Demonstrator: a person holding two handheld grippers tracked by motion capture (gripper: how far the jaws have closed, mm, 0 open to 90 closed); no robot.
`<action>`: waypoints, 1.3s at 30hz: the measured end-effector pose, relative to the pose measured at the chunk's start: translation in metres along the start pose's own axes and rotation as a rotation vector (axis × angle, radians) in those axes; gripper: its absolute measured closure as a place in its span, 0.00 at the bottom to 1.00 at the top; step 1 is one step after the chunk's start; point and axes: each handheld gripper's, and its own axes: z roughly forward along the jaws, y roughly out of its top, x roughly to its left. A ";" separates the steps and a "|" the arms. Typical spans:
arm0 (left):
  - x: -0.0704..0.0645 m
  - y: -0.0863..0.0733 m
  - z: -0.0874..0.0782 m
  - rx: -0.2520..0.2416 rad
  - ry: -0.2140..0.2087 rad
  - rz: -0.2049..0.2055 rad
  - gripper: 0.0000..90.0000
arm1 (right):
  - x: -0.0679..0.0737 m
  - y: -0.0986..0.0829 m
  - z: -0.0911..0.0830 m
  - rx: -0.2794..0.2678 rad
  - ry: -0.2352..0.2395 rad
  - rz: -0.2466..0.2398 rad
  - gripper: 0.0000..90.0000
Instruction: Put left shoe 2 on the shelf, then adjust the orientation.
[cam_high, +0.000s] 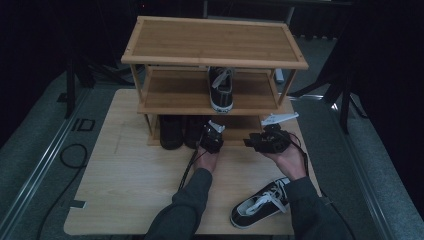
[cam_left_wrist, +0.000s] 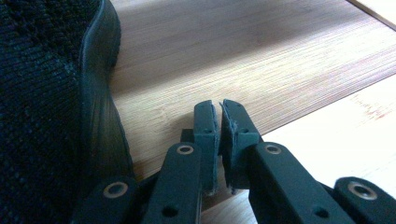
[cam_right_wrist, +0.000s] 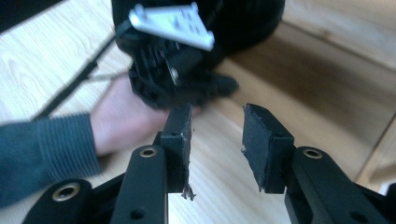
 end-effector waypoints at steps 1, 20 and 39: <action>0.000 0.000 0.000 -0.001 -0.002 -0.002 0.94 | -0.001 -0.004 0.000 0.010 -0.004 0.005 0.68; 0.002 0.000 0.000 0.000 -0.004 0.013 0.94 | -0.023 -0.076 -0.025 0.089 -0.023 0.114 0.61; 0.002 0.000 0.000 -0.001 -0.002 0.006 0.93 | -0.027 -0.105 -0.030 0.199 -0.046 0.124 0.64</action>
